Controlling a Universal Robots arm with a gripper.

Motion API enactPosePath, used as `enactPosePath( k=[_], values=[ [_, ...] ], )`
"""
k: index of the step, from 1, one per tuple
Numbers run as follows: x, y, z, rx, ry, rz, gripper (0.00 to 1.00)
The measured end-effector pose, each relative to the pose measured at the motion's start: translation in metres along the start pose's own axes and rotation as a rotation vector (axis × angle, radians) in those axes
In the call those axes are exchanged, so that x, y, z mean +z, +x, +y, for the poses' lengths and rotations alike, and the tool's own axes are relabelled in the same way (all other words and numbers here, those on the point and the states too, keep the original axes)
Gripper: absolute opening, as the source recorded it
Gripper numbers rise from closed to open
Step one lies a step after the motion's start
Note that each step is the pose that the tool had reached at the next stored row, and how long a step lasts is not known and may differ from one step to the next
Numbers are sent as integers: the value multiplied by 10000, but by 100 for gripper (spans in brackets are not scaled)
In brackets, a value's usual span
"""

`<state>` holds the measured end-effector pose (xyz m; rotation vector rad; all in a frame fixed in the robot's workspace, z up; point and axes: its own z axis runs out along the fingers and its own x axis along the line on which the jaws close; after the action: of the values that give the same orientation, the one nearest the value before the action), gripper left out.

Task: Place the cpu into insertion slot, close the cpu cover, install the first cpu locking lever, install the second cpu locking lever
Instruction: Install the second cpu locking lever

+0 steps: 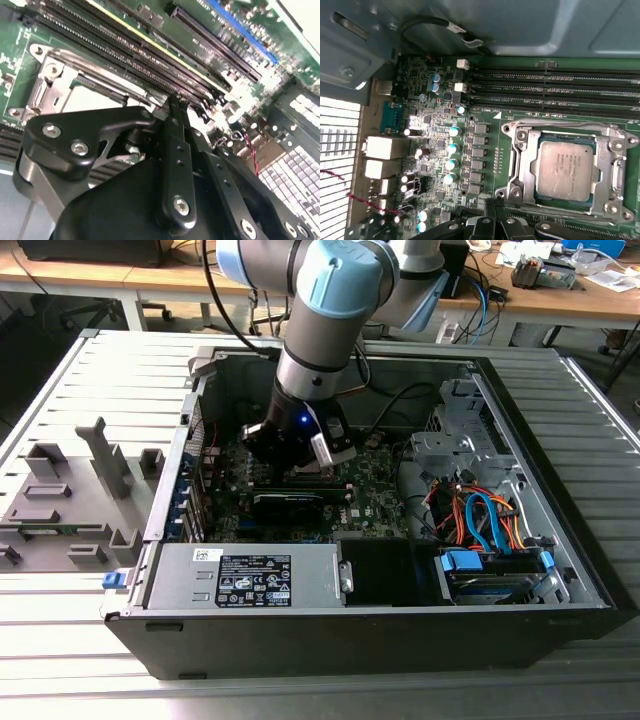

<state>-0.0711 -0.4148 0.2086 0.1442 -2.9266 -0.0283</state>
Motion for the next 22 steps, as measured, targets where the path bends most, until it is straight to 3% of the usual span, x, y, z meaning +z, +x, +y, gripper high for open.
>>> enactPosePath(
  k=[4,9,14,22],
  values=[
    [-1,1,0,5,20,2,11],
    [23,-6,11,-14,-59,-7,11],
    [56,-14,24,-18,-83,-3,11],
    [96,-22,28,-50,-235,-23,11]
  ],
)
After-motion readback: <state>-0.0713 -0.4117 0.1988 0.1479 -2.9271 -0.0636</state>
